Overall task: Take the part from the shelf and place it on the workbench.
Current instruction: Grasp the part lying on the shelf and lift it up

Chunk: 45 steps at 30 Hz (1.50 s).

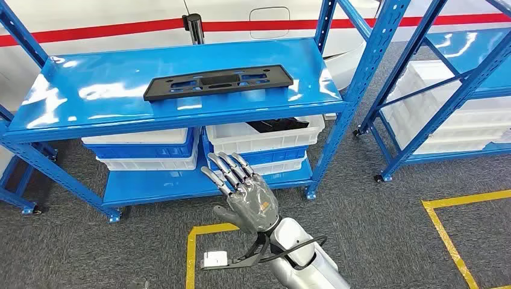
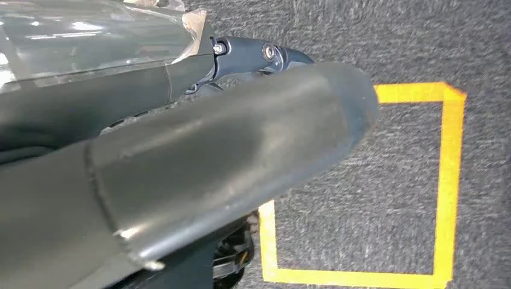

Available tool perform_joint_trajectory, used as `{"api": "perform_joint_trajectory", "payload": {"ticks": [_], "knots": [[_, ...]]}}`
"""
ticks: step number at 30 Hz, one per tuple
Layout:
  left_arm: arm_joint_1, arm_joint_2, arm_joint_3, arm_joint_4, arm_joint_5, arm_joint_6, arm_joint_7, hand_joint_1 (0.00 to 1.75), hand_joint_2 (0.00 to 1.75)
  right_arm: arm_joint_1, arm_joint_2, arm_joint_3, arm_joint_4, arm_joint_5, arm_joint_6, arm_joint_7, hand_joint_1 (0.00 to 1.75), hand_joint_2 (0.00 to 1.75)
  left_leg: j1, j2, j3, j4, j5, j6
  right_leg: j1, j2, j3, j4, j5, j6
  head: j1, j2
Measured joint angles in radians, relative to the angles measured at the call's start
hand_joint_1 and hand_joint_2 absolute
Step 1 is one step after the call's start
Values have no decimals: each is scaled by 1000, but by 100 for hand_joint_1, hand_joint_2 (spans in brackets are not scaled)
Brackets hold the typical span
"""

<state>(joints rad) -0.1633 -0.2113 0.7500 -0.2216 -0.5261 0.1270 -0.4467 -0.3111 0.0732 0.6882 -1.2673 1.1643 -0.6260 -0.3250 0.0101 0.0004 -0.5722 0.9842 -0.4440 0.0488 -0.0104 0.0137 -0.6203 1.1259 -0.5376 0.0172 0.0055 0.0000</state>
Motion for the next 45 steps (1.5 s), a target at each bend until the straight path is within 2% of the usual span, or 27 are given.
{"api": "perform_joint_trajectory", "payload": {"ticks": [3, 4, 5, 6, 8, 10, 12, 14, 15, 18, 19, 20, 21, 23, 24, 25, 29, 31, 33, 34, 35, 36, 37, 39, 41, 44, 45], "knots": [[1, 0, 0, 0, 0, 0, 0, 0, 0, 3, -3, 0, 1, 0, 0, 0, 0, 175, -1, 2, 0, 0, -3, 1, 0, -1, -80, 141, -42, 0, 1, 0], [1, 0, 0, 0, 0, 0, 0, 0, 0, 4, -4, 0, 1, 0, 0, 0, 0, 175, -1, 2, 2, 1, -4, 1, 0, -1, -102, 173, -44, 4, 1, 0], [2, 0, 0, 0, 0, 0, 0, 0, 0, 5, -6, 0, 1, 0, 0, 0, 0, 175, -1, 2, 4, 1, -7, 0, 0, -2, -104, 164, -31, 12, 2, 0], [2, 0, 0, 0, 0, 0, 0, 0, 0, 5, -7, 0, 1, 0, 0, 0, 0, 175, -1, 2, 9, 1, -10, -2, -1, -4, -83, 112, -2, 20, 2, 0], [2, -1, 0, 0, 0, 0, 0, 0, 0, 4, -7, 0, 1, 0, 0, 0, 0, 175, -4, 1, 19, 3, -19, -10, 0, -14, -13, -40, 63, 28, 3, 0], [2, -1, 0, 0, 4, -2, -4, 0, 0, 4, -7, 0, 1, -5, 0, 0, 0, 87, -9, 2, 23, 5, -27, -19, 0, -19, 26, -122, 94, 17, 2, 0], [11, 10, 4, 0, 26, -32, -46, 0, 0, 6, -10, -3, -1, -38, 2, -10, 0, 0, -7, 4, 25, 4, -32, -29, 1, -14, 29, -128, 96, 1, 1, 0], [36, 37, 11, 0, 52, -93, -109, 0, 0, 10, -18, -13, -9, -89, 3, -33, 0, 0, -2, 5, 24, 23, -50, -41, -4, -9, 38, -134, 95, -13, 0, 0], [52, 54, 15, 0, 59, -119, -132, 0, 0, 12, -24, -19, -14, -107, 3, -45, 0, 0, 1, 4, 10, 60, -72, -47, -8, -7, 44, -137, 94, -20, -2, 0], [89, 96, 27, 1, 67, -148, -154, 0, 0, 24, -39, -33, -19, -129, 3, -67, 0, 0, 5, 1, -94, 255, -160, -60, -8, -4, 51, -138, 88, -31, -6, 0], [97, 105, 29, 1, 68, -150, -155, 0, 0, 29, -42, -36, -20, -130, 3, -70, 0, 0, 6, 1, -123, 295, -165, -62, -8, -3, 52, -138, 86, -32, -7, 0], [103, 111, 31, 1, 69, -150, -156, 0, 0, 33, -45, -38, -21, -131, 3, -72, 0, 0, 6, 1, -134, 296, -149, -62, -7, -2, 54, -138, 84, -33, -8, 0], [106, 117, 32, 1, 69, -150, -156, 0, 0, 36, -46, -39, -22, -131, 3, -72, 0, 0, 7, 1, -122, 255, -113, -61, -7, -1, 57, -138, 82, -32, -8, 0], [109, 123, 33, 1, 68, -150, -157, 0, 0, 38, -47, -41, -26, -131, 3, -73, 0, 0, 6, 0, -58, 109, -33, -53, -5, 1, 65, -138, 76, -27, -9, 0], [109, 124, 34, 2, 68, -150, -157, 0, 0, 38, -47, -41, -28, -132, 3, -74, 0, 0, 4, -1, -32, 52, -9, -49, -2, 2, 68, -138, 73, -23, -8, 0], [109, 125, 34, 2, 67, -150, -158, 0, 0, 38, -47, -42, -29, -132, 3, -74, 0, 0, 2, -1, -17, 20, 0, -45, 1, 2, 69, -137, 70, -18, -8, 0], [110, 127, 34, 2, 65, -150, -159, 0, 0, 38, -49, -44, -35, -132, 3, -74, 0, 0, -2, 1, -7, 1, 3, -19, 3, 0, 62, -127, 59, 2, -7, 0], [110, 127, 35, 2, 65, -150, -159, 0, 0, 38, -51, -45, -38, -133, 7, -75, 0, 0, 0, 4, 2, -10, 8, -7, 4, -4, 24, -48, 22, 0, -4, 0], [110, 128, 35, 2, 65, -147, -158, 0, 0, 42, -54, -45, -39, -133, 14, -78, 0, 0, -2, 4, 3, -9, 6, -1, 2, -4, -51, 93, -32, -4, -3, 0], [110, 128, 35, 2, 64, -139, -154, 0, 0, 44, -56, -45, -39, -133, 17, -81, 0, 0, -2, 4, 4, -9, 4, 0, 1, -5, -82, 147, -47, -1, -3, 0], [110, 128, 35, 2, 64, -125, -148, 0, 0, 47, -58, -46, -39, -130, 19, -84, 0, 0, -3, 3, 5, -8, 3, -1, 0, -5, -97, 165, -46, 6, -2, 0], [110, 128, 35, 2, 62, -106, -139, 0, 0, 49, -60, -47, -39, -127, 20, -87, 0, 0, -2, 0, 7, -7, 1, -2, -2, -5, -87, 137, -27, 15, -2, 0], [110, 128, 36, 3, 59, -87, -131, 0, 0, 49, -60, -49, -39, -123, 21, -90, 0, 0, -2, -4, 9, -5, -2, -5, -3, -4, -58, 72, 4, 26, -2, 0], [109, 127, 37, 4, 54, -59, -119, 0, 0, 50, -60, -52, -39, -115, 23, -94, 0, 0, -4, -15, 12, 2, -11, -15, -6, 8, 10, -71, 62, 32, -2, 0], [107, 127, 38, 5, 52, -48, -114, 0, 0, 52, -60, -55, -39, -109, 25, -98, 0, 0, -5, -22, 11, 7, -16, -25, -5, 12, 41, -127, 83, 19, -3, 0], [108, 128, 39, 6, 51, -45, -113, 0, 0, 52, -59, -58, -42, -105, 29, -101, 0, 0, 0, -26, 9, 12, -24, -40, -7, -1, 47, -133, 86, -4, -5, 0], [108, 128, 39, 6, 51, -45, -113, 0, 0, 51, -58, -58, -43, -105, 30, -102, 0, 0, 2, -23, 0, 34, -38, -45, -11, -6, 50, -136, 87, -12, -7, 0]]}}
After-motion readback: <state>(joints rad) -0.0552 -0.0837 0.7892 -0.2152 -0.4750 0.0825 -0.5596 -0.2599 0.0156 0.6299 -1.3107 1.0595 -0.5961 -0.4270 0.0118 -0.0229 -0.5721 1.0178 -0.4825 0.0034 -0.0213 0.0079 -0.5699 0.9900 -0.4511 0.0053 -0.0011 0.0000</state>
